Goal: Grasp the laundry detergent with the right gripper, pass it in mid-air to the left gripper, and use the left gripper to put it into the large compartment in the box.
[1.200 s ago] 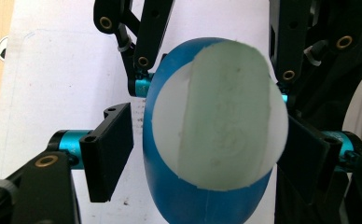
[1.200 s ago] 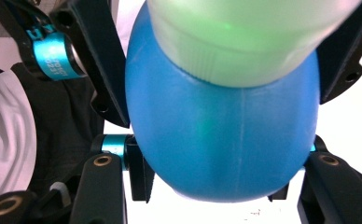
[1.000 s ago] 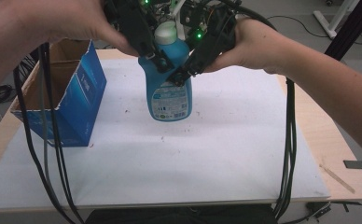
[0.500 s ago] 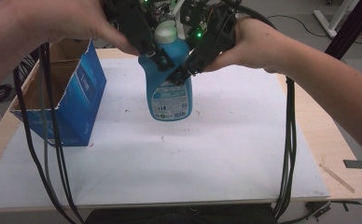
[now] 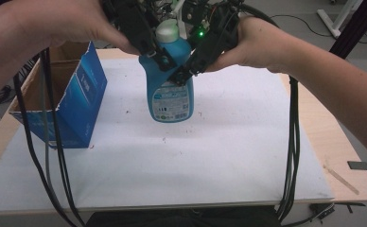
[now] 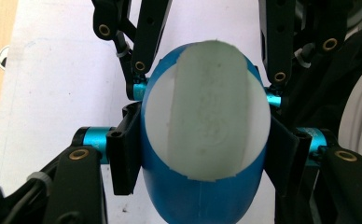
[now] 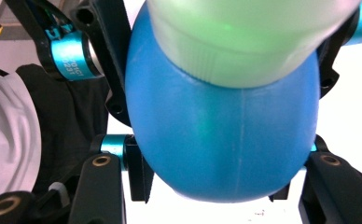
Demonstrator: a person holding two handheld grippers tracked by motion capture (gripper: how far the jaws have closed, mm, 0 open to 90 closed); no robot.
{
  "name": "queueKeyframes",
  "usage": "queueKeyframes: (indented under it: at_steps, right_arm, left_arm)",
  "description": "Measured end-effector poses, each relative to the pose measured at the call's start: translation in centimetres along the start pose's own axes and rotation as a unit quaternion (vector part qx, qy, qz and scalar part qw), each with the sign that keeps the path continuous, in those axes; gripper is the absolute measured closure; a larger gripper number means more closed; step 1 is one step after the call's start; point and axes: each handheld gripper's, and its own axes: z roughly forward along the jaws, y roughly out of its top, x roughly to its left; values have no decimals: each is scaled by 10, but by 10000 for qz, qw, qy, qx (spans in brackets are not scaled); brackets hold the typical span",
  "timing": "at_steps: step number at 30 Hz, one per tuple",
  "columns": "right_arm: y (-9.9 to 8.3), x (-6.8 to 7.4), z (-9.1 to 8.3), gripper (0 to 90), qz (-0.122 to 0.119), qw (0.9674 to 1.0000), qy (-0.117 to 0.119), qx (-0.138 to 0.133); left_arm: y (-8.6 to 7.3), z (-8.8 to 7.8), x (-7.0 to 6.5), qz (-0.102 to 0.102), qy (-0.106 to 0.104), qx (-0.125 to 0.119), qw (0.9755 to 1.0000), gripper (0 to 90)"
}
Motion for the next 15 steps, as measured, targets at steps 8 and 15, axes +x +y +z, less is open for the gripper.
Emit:
queueKeyframes:
  at_steps: [8,15]
  right_arm:
    - [1,0,0,423,-5,9999,116,-92]
    - [2,4,3,222,206,9996,203,29]
  left_arm:
    - [-1,-3,-1,-36,-66,-8,10000,385]
    - [-4,-14,-3,-149,-12,-180,9997,385]
